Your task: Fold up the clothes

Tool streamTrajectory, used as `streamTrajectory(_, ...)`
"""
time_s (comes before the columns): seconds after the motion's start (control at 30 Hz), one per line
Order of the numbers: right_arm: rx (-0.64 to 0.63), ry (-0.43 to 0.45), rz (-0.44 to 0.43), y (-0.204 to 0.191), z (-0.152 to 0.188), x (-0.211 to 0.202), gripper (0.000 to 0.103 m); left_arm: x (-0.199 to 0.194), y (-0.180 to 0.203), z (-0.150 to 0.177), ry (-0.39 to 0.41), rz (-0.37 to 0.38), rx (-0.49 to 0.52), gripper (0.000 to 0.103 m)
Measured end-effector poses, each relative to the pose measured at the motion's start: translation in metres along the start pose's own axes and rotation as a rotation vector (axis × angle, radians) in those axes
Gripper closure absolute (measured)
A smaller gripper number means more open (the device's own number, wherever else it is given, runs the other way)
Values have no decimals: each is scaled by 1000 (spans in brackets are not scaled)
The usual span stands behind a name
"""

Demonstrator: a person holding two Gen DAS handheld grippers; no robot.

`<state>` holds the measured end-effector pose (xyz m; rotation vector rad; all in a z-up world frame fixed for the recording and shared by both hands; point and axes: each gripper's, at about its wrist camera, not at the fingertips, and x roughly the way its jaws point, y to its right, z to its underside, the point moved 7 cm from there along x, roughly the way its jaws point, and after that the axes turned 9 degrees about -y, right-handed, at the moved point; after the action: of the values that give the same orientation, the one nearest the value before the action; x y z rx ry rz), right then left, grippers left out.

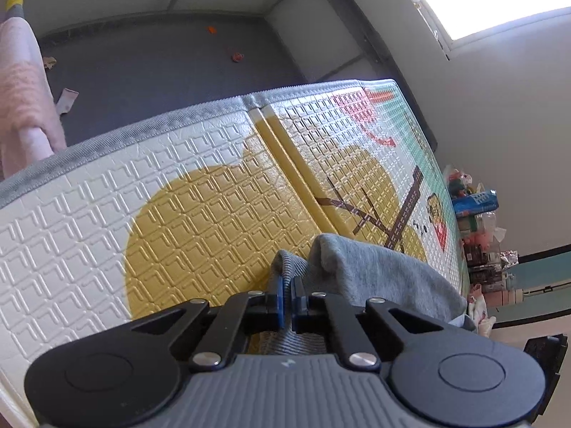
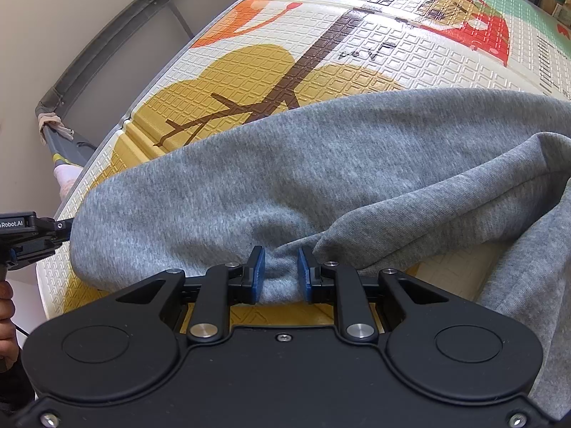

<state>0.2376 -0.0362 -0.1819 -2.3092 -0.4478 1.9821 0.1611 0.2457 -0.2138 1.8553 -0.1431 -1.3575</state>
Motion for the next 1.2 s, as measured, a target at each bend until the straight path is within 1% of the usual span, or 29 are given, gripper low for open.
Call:
streamTrajectory(0.3,-3,6,8,-6,0,0,82,-13,-15,-5,61,-82,-50,99)
streamTrajectory(0.4,-4,10,6,-9,0,1,82,-20,-17,-5,98,-102,-60,99)
streamTrajectory(0.5,-6,13,4,-11,-1,2,80,-29,-16,-9,130,-180,-28,100)
streamTrajectory(0.53,-6,14,3,-12,-1,2,79,-31,-16,-10,131,-182,-24,100)
streamTrajectory(0.6,-7,17,2,-14,-2,2,77,-36,-16,-14,127,-151,-32,100)
streamTrajectory(0.7,-8,20,0,-16,-2,3,76,-45,-10,-17,155,-161,-13,99)
streamTrajectory(0.8,-12,24,-11,-19,-2,3,70,-44,5,-13,142,-160,35,98)
streamTrajectory(0.87,-6,30,-25,-19,-2,1,71,-41,20,-10,133,-159,77,97)
streamTrajectory(0.9,15,38,-43,-17,-2,-2,71,-41,28,-8,132,-149,100,94)
streamTrajectory(0.97,51,57,-71,-11,-2,-10,71,-41,48,-4,135,-117,148,93)
streamTrajectory(1.07,60,112,-64,-1,-1,-32,71,-36,79,5,123,-62,225,83)
streamTrajectory(1.1,59,129,-63,3,0,-39,71,-33,89,8,113,-52,252,79)
streamTrajectory(1.13,61,146,-61,8,2,-47,71,-30,99,11,104,-48,279,77)
streamTrajectory(1.2,72,180,-50,21,5,-62,71,-22,117,18,86,-42,323,69)
